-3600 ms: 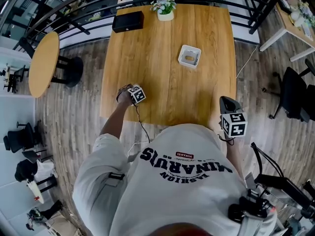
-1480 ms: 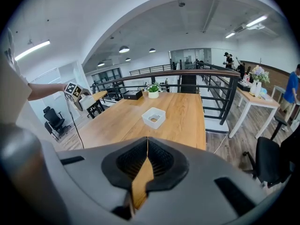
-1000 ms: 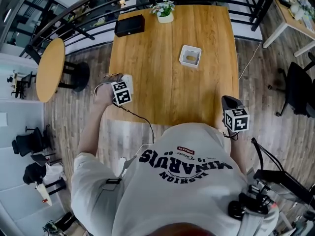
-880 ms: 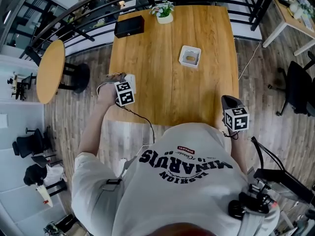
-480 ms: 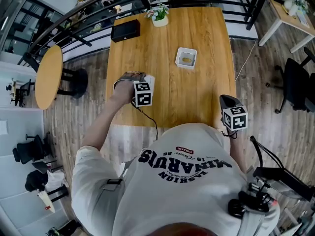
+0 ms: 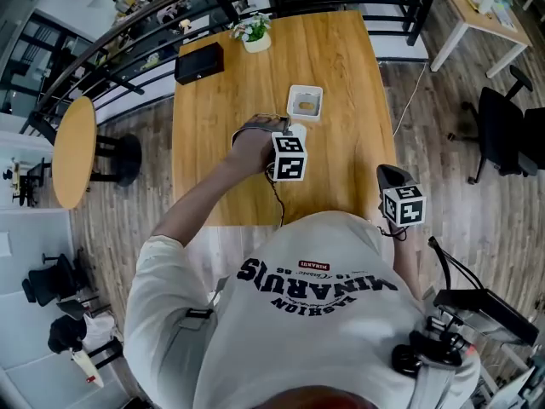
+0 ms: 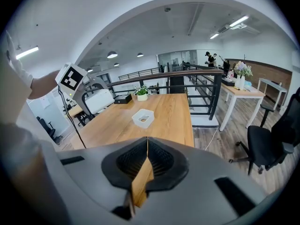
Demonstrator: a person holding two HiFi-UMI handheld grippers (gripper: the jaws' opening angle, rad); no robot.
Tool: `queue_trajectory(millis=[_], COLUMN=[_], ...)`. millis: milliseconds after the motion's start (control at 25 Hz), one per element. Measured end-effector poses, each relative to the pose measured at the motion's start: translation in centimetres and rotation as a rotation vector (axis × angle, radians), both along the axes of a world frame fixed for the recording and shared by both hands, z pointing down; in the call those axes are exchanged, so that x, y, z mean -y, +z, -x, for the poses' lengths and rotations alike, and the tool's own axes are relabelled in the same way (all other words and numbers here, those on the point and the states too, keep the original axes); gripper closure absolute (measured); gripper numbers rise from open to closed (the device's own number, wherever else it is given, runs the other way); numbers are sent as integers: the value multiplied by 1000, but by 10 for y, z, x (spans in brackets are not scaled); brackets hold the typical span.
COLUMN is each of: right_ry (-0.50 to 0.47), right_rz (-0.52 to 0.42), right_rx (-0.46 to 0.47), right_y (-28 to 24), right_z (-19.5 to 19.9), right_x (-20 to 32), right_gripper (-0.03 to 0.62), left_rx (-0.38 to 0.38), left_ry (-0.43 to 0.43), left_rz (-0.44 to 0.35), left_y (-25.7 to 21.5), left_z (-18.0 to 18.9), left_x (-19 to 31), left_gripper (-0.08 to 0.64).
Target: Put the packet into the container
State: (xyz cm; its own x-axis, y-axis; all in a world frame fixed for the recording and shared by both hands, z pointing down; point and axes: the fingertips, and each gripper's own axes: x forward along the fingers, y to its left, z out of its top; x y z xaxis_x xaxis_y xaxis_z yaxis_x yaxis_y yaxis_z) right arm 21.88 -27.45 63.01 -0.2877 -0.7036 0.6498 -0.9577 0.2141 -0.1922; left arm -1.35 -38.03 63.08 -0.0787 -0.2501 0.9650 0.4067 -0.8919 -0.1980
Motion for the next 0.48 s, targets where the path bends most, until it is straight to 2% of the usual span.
queue_trajectory(millis=[200, 480], right_ry=[38, 44], right_rz=[16, 14], right_rx=[0, 10], right_y=[6, 3], right_z=[-13, -17], right_x=[-8, -16], right_gripper=[583, 583], left_rx=[26, 39], left_ry=[46, 0], left_rz=[12, 2], left_y=[10, 11], left_z=[-9, -8], left_x=[-2, 8], left_gripper=[86, 87])
